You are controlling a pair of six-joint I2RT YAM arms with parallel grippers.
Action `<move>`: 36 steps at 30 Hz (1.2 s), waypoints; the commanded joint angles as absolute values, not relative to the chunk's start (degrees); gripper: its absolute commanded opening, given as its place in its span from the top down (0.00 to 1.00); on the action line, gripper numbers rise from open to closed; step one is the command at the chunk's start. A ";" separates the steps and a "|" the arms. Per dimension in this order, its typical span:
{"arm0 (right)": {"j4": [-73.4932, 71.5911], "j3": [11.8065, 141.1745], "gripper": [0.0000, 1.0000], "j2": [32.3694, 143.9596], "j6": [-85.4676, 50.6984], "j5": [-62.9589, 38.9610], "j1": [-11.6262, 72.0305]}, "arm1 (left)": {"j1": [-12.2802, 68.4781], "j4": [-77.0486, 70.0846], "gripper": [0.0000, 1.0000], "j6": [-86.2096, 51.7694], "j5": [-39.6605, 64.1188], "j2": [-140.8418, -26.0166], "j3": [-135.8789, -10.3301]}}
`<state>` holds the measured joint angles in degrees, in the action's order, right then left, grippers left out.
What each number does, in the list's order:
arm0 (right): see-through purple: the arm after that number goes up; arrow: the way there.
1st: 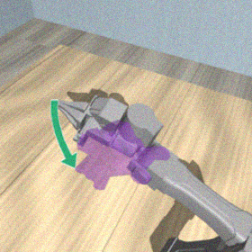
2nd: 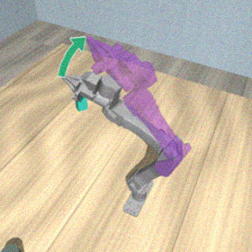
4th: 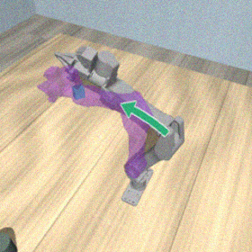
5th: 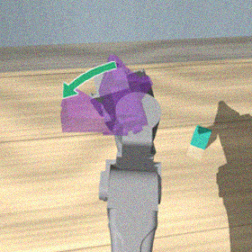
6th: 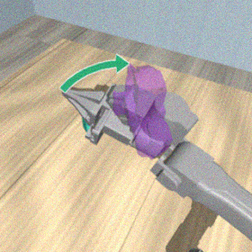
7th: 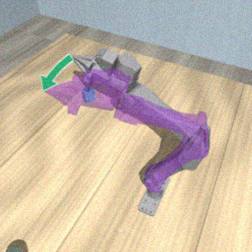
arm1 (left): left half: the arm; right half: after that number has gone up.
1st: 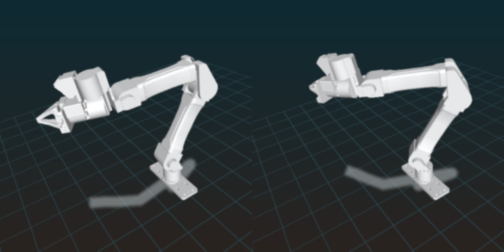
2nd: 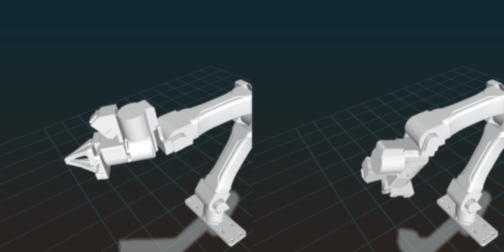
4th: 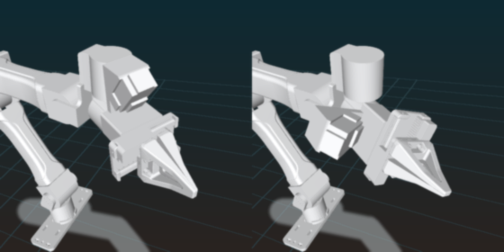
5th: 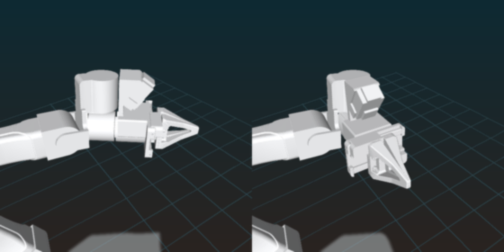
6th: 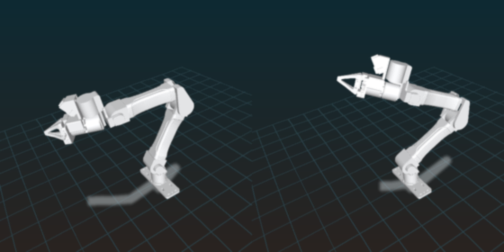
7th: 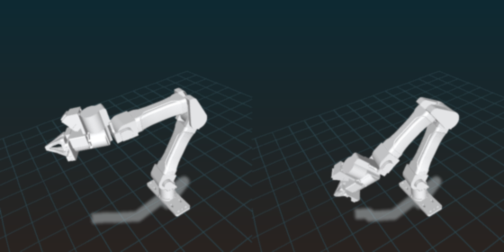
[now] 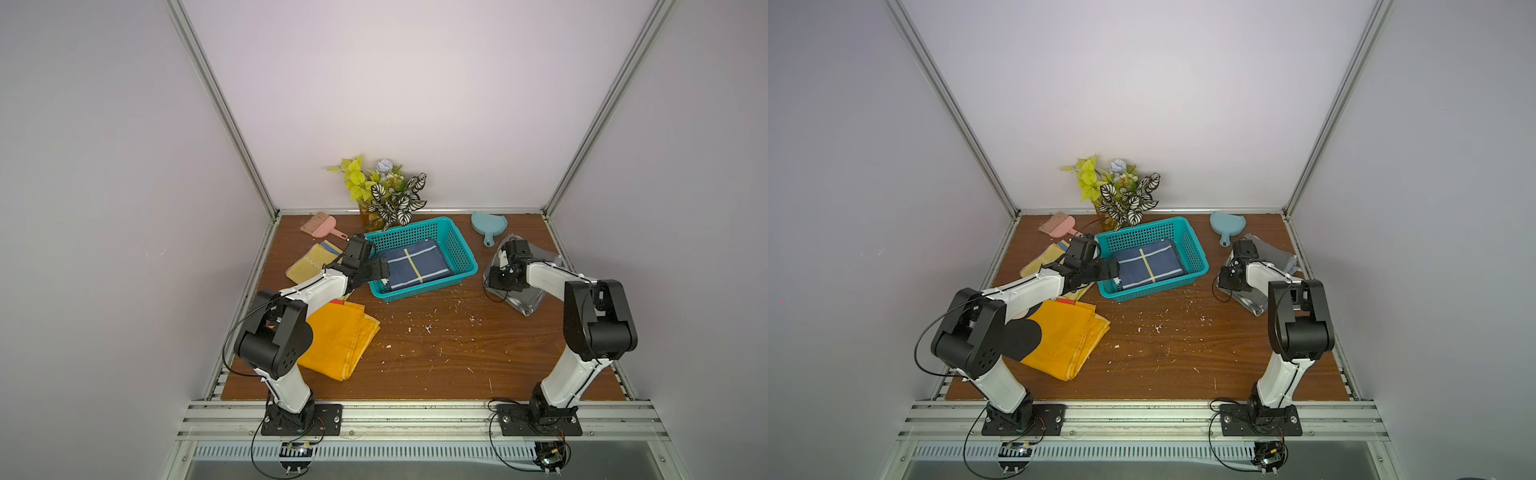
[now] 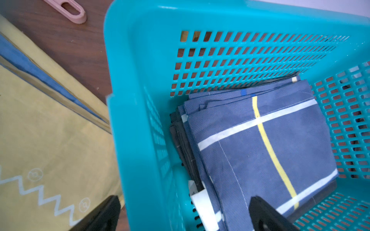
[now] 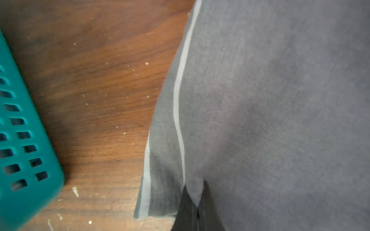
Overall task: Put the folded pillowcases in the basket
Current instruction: Move the pillowcase to the center of the board.
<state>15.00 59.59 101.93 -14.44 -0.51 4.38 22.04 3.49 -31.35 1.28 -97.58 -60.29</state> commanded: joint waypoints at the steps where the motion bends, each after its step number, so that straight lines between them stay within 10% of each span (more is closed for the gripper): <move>1: 17.39 56.13 1.00 98.86 -15.63 -2.07 4.47 | 21.62 1.07 0.00 -28.99 1.90 -97.56 -62.11; 27: 4.24 27.50 0.97 67.10 -47.04 -10.84 33.27 | 21.61 5.71 0.00 -32.11 -2.24 -83.10 -55.35; 30: 3.00 31.54 0.83 71.43 -47.20 -10.77 37.12 | 21.68 6.80 0.00 -33.57 -2.05 -77.13 -53.17; 36: 6.83 39.02 0.24 69.88 -45.38 -6.69 39.86 | 26.11 12.48 0.00 -34.23 -3.97 -70.14 -51.92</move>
